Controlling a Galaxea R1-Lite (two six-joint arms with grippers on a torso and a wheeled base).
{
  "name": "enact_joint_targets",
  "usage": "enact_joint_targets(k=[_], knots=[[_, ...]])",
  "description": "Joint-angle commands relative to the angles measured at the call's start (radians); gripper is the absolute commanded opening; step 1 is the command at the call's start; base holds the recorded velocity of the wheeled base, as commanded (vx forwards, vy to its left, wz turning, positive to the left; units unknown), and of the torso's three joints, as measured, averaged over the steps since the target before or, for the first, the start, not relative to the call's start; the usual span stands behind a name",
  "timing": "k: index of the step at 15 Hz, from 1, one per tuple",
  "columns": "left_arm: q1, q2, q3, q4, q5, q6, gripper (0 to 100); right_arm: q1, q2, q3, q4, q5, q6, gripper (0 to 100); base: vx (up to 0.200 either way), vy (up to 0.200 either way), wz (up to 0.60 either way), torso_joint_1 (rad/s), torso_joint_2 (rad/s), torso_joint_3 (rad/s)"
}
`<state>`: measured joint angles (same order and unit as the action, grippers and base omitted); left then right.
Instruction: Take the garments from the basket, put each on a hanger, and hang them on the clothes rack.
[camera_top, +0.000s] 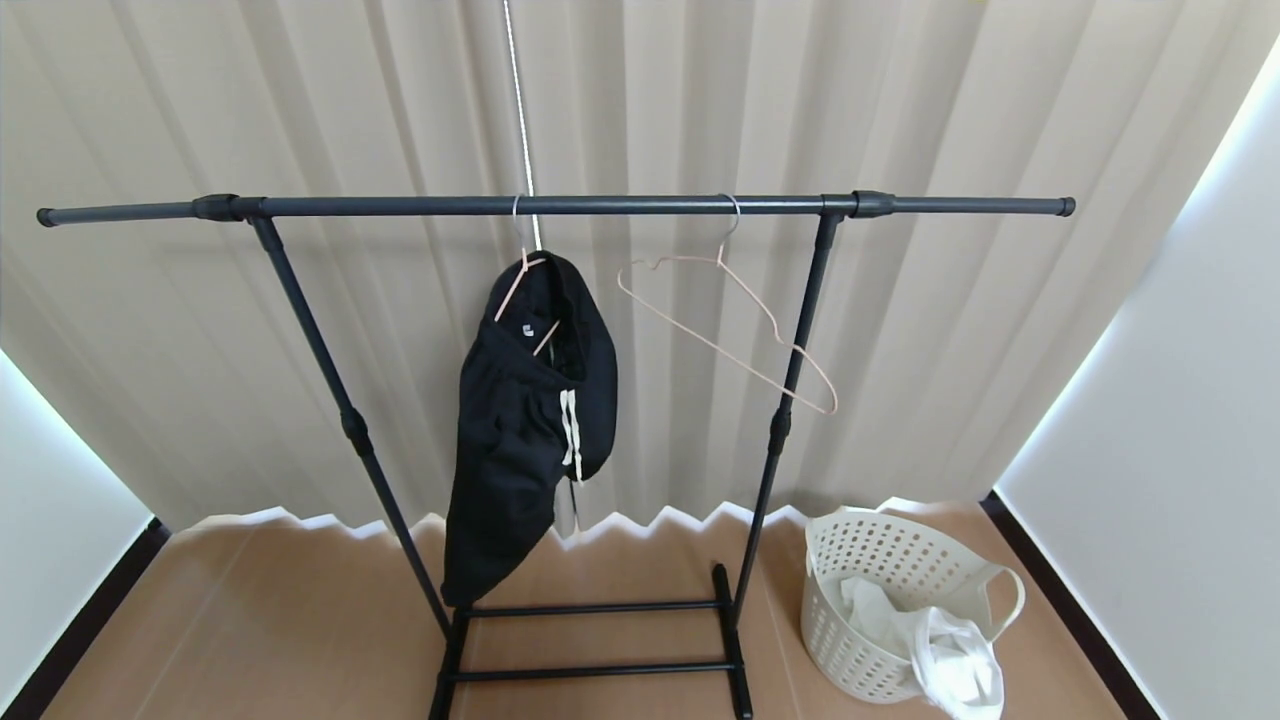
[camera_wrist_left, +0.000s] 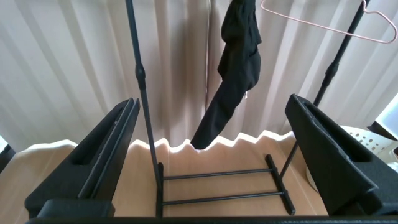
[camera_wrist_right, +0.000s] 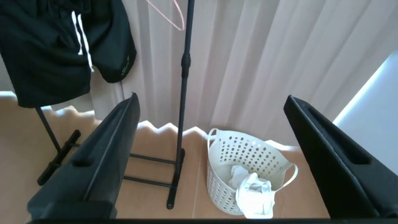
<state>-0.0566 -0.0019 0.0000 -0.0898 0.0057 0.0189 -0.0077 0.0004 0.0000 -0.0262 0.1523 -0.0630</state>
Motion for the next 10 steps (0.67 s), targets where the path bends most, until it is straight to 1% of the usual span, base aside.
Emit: enact_joint_targets(k=[1, 4, 10], knots=[[0.000, 0.002, 0.000, -0.001, 0.000, -0.001, 100, 0.000, 0.003, 0.000, 0.000, 0.001, 0.000, 100, 0.000, 0.000, 0.00, 0.000, 0.00, 0.000], [0.000, 0.002, 0.000, 0.001, 0.000, 0.001, 100, 0.000, 0.003, 0.000, -0.005, 0.001, 0.018, 100, 0.000, 0.000, 0.00, -0.118, 0.28, 0.160], [0.000, 0.002, 0.000, 0.001, -0.001, 0.001, 100, 0.000, 0.003, 0.000, -0.005, 0.001, 0.018, 100, 0.000, 0.000, 0.00, -0.148, 0.35, 0.198]])
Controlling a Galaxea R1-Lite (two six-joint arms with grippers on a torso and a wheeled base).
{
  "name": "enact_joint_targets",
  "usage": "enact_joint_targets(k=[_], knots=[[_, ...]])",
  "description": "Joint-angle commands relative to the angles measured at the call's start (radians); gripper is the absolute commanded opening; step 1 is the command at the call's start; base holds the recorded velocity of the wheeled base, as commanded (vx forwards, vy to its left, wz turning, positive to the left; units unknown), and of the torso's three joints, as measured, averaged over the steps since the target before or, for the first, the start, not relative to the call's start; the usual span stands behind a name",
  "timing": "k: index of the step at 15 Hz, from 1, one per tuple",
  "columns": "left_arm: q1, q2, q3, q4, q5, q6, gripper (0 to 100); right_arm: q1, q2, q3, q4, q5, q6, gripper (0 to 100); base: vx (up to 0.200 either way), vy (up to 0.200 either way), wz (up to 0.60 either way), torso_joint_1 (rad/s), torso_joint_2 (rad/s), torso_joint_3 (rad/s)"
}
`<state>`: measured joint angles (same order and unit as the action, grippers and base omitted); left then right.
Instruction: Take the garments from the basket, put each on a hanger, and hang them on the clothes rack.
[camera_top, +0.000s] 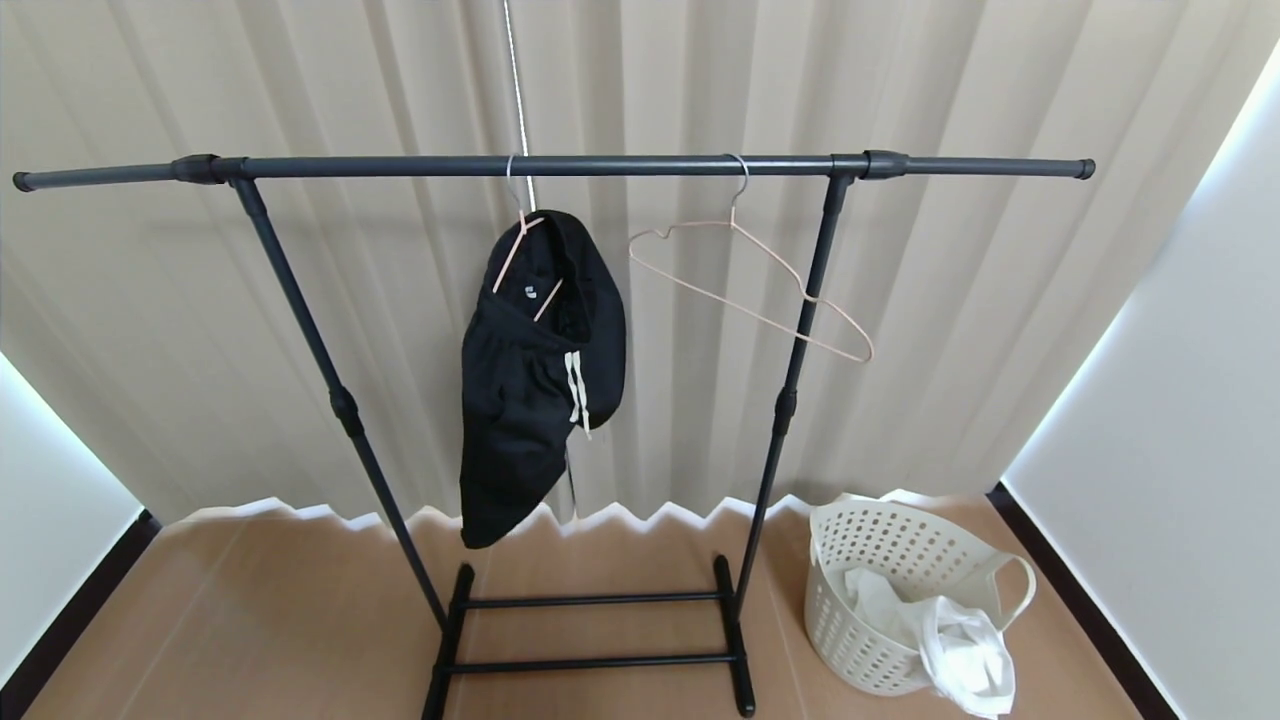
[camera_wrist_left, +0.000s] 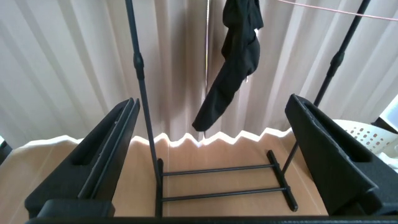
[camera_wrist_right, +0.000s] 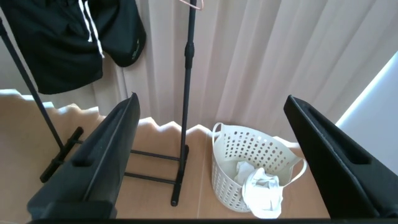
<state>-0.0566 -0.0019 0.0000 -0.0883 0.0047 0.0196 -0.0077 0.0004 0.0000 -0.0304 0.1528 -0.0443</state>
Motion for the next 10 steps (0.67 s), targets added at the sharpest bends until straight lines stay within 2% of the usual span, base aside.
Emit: enact_joint_targets(k=[1, 5, 10], knots=[[0.000, 0.002, 0.000, 0.001, 0.000, 0.000, 100, 0.000, 0.003, 0.000, 0.000, 0.001, 0.000, 100, 0.000, 0.000, 0.00, -0.159, 0.38, 0.212], [0.000, 0.002, 0.000, 0.001, 0.001, 0.000, 100, 0.000, 0.003, 0.000, 0.000, 0.001, 0.000, 100, 0.000, 0.000, 0.00, -0.159, 0.39, 0.231], [0.000, 0.002, 0.000, 0.001, 0.000, 0.000, 100, 0.000, 0.003, 0.000, 0.000, 0.001, 0.000, 100, 0.000, 0.000, 0.00, -0.209, 0.53, 0.321]])
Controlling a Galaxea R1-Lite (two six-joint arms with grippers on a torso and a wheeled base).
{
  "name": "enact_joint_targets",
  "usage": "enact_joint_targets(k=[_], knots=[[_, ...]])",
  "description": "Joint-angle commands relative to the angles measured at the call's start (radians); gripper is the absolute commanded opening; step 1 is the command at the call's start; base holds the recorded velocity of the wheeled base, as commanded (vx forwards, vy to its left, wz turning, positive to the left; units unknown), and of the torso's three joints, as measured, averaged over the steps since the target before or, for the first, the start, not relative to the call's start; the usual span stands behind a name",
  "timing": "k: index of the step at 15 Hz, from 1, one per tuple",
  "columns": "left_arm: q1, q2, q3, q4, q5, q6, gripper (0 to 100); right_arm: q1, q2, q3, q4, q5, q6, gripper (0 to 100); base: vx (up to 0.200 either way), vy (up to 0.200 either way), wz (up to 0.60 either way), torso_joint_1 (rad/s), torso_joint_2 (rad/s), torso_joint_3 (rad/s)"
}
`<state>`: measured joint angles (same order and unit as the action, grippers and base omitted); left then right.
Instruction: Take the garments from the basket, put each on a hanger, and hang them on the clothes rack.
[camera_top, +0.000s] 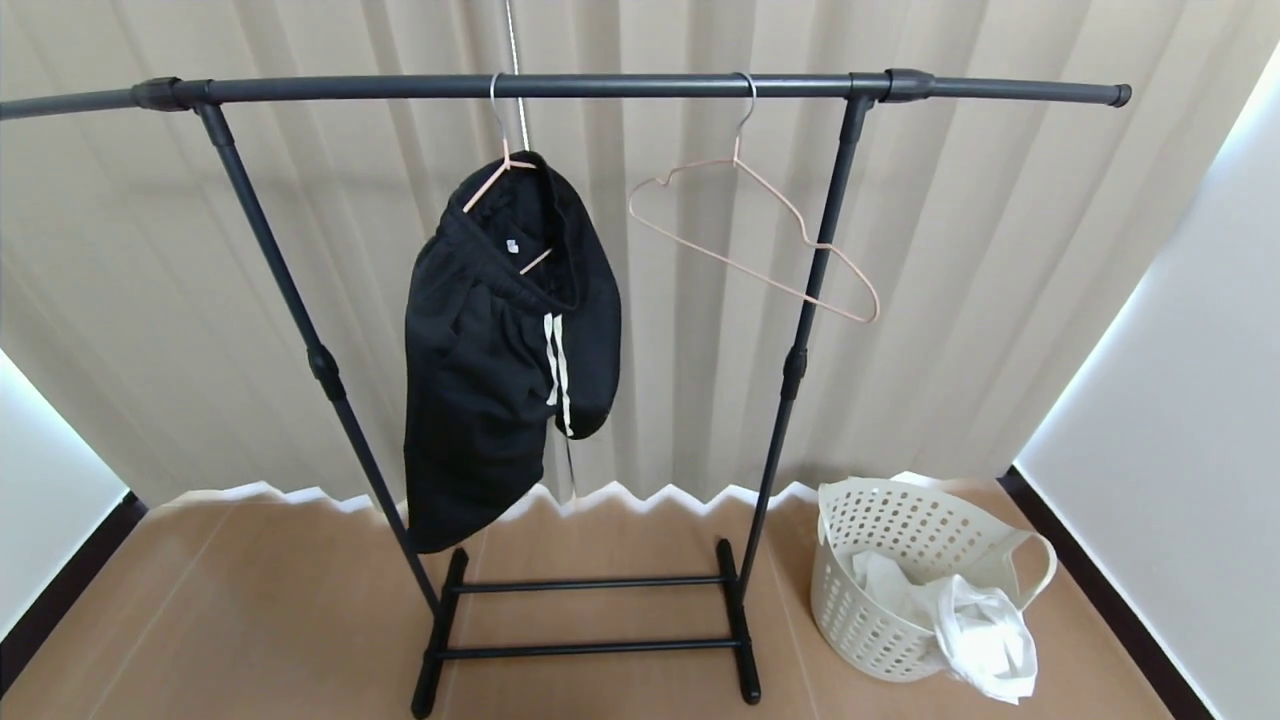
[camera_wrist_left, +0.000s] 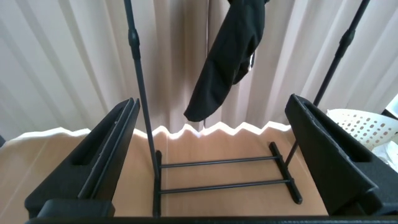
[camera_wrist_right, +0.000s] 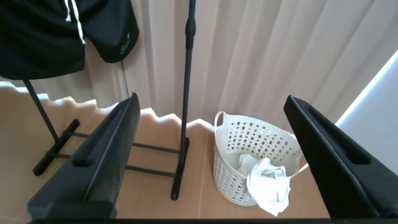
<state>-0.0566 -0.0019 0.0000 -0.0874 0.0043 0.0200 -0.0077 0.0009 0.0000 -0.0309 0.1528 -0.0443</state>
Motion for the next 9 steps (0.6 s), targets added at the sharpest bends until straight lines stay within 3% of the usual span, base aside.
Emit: enact_joint_targets(k=[1, 9], knots=[[0.000, 0.002, 0.000, 0.000, 0.000, 0.000, 100, 0.000, 0.002, 0.000, 0.000, 0.001, 0.000, 100, 0.000, 0.000, 0.00, -0.207, 0.55, 0.344], [0.000, 0.002, 0.000, 0.000, 0.000, 0.000, 100, 0.000, 0.002, 0.000, 0.000, 0.001, 0.001, 100, 0.000, 0.000, 0.00, -0.176, 0.51, 0.341]])
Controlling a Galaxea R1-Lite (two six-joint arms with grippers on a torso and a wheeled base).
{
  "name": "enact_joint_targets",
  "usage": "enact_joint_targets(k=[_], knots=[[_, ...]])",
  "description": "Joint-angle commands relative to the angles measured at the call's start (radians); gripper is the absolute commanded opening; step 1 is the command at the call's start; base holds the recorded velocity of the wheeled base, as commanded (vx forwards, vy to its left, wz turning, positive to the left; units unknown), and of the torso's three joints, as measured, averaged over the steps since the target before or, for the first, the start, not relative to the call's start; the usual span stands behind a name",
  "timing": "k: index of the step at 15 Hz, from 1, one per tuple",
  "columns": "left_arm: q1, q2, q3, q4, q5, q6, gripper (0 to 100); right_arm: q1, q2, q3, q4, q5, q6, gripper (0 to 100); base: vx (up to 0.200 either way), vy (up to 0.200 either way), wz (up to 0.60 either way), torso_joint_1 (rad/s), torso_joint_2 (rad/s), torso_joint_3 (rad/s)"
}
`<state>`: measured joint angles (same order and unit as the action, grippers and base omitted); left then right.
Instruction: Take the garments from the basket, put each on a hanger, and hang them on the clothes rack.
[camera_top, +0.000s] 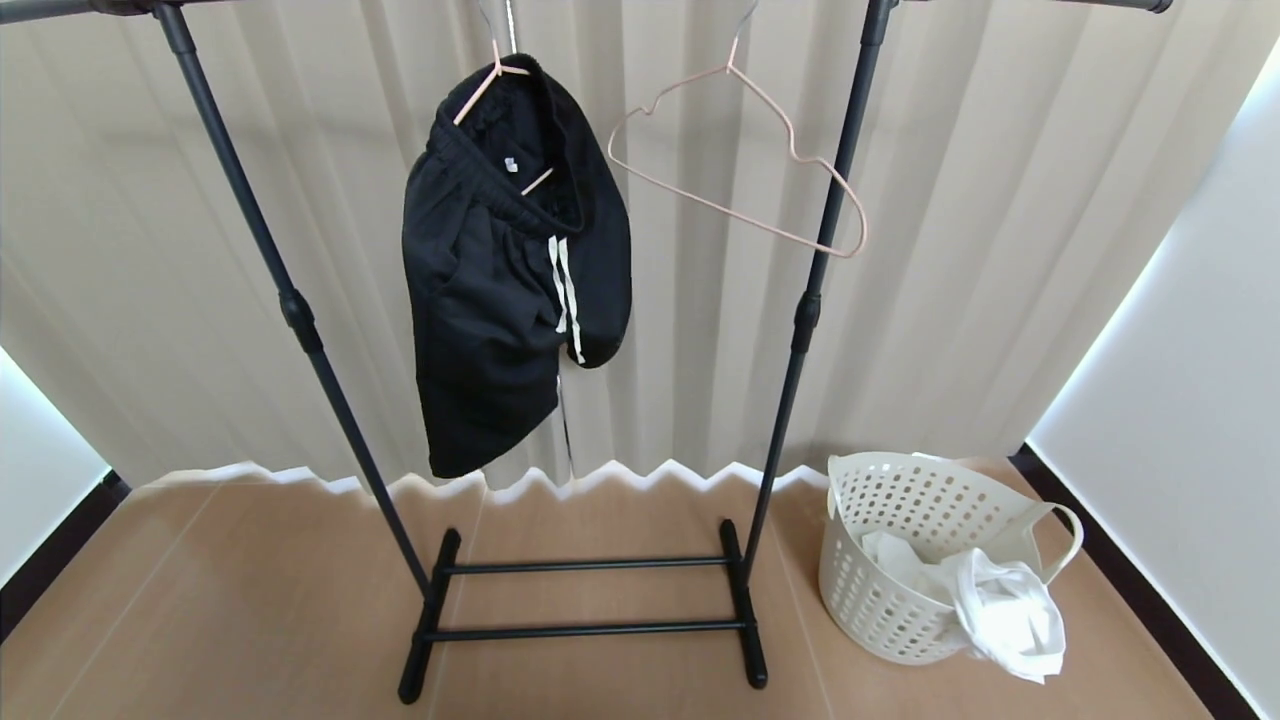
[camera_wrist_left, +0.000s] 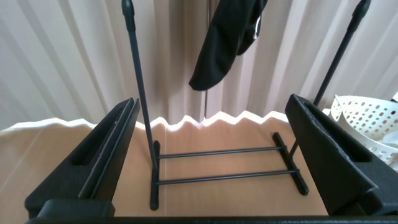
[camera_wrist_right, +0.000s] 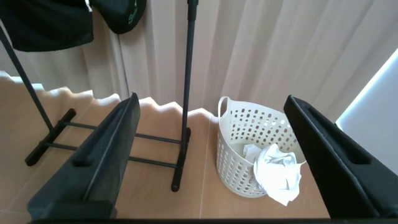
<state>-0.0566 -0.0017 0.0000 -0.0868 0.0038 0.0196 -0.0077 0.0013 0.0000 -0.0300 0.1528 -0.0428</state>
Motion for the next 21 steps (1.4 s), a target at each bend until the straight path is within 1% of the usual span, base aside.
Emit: enact_joint_targets(k=[1, 9, 11, 17, 18, 21], knots=[[0.000, 0.002, 0.000, -0.001, 0.001, 0.000, 100, 0.000, 0.002, 0.000, -0.001, 0.001, -0.002, 100, 0.000, 0.000, 0.00, -0.154, 0.49, 0.349], [0.000, 0.002, 0.000, -0.001, 0.001, 0.000, 100, 0.000, 0.002, 0.000, -0.001, 0.001, -0.002, 100, 0.000, 0.000, 0.00, -0.094, 0.44, 0.345], [0.000, 0.002, 0.000, -0.001, 0.001, 0.000, 100, 0.000, 0.002, 0.000, -0.001, 0.001, -0.002, 100, 0.000, 0.000, 0.00, -0.022, 0.12, 0.107], [0.000, 0.002, 0.000, -0.001, 0.001, 0.000, 100, 0.000, 0.002, 0.000, -0.001, 0.001, 0.000, 100, 0.000, 0.000, -0.60, -0.003, 0.02, 0.017], [0.000, 0.002, 0.000, -0.001, 0.001, 0.000, 100, 0.000, 0.002, 0.000, -0.001, 0.001, 0.000, 100, 0.000, 0.000, 0.00, 0.000, 0.00, 0.000], [0.000, 0.002, 0.000, 0.001, 0.001, 0.000, 100, 0.000, 0.002, 0.000, -0.001, -0.001, 0.000, 100, 0.200, -0.200, 0.00, 0.001, 0.00, 0.001]])
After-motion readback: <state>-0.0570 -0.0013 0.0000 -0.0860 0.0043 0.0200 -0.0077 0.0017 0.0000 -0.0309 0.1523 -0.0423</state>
